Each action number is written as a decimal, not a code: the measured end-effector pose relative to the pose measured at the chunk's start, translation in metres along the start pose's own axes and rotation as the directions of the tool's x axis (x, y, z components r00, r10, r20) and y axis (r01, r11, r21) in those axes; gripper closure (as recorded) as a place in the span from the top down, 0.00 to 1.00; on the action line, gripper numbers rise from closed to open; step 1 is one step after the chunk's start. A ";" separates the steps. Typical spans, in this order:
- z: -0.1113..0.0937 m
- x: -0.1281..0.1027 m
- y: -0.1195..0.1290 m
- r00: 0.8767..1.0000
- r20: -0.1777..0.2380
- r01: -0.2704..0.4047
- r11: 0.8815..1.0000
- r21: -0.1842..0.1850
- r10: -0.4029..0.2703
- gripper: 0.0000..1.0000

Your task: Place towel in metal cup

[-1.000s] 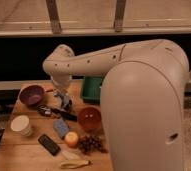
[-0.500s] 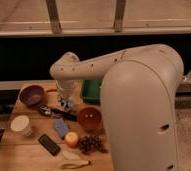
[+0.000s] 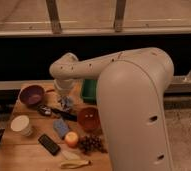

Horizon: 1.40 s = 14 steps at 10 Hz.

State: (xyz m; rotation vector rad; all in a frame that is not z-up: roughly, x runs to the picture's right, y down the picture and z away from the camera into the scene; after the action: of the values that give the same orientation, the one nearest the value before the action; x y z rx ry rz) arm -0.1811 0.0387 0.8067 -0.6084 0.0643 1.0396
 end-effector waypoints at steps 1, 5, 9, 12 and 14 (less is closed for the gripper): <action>0.002 -0.004 0.002 1.000 0.002 0.009 1.000 -0.005 -0.009 0.47; 0.002 -0.007 0.008 0.999 0.008 0.034 0.999 -0.015 -0.034 0.80; -0.034 -0.010 0.006 0.998 0.063 0.026 0.999 0.034 -0.028 0.80; -0.087 -0.019 0.000 0.987 0.156 0.009 0.994 0.105 -0.026 0.80; -0.100 -0.020 -0.003 0.983 0.180 0.000 0.992 0.123 -0.022 0.80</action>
State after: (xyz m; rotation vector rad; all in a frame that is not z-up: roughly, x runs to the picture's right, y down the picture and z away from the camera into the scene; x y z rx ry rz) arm -0.1661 -0.0284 0.7316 -0.4004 -0.0347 1.0682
